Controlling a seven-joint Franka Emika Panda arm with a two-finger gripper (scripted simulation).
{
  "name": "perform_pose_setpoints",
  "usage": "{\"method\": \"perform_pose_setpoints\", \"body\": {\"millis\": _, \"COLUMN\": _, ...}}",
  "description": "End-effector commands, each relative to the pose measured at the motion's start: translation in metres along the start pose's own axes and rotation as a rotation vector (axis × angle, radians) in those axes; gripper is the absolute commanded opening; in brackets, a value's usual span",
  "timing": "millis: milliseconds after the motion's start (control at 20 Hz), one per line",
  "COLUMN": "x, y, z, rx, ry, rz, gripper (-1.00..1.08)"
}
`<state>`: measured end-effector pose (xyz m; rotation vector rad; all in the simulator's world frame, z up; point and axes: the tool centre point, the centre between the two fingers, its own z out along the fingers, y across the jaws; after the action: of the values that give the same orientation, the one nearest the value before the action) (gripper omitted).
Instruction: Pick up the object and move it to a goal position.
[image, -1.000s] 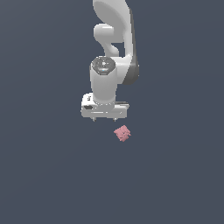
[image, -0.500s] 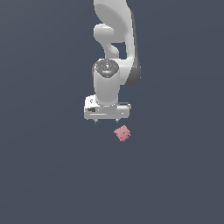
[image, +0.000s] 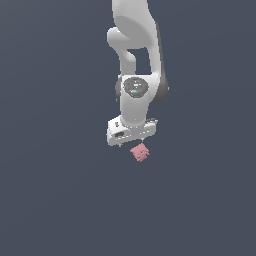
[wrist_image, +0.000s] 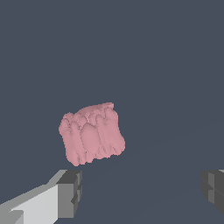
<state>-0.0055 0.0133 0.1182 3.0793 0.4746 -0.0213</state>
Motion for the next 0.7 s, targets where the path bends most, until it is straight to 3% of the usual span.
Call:
{"method": "perform_pose_setpoints", "body": {"millis": 0, "x": 0.005, "y": -0.012, "z": 0.007, "rx": 0.005, "ry": 0.005, "rz": -0.075, "gripper": 1.00}}
{"method": "perform_pose_setpoints", "body": {"millis": 300, "x": 0.013, "y": -0.033, "z": 0.020, "rx": 0.016, "ry": 0.015, "rz": -0.202, "gripper": 1.00}}
{"method": "perform_pose_setpoints", "body": {"millis": 650, "x": 0.016, "y": -0.043, "z": 0.025, "rx": 0.021, "ry": 0.020, "rz": -0.263, "gripper": 1.00}}
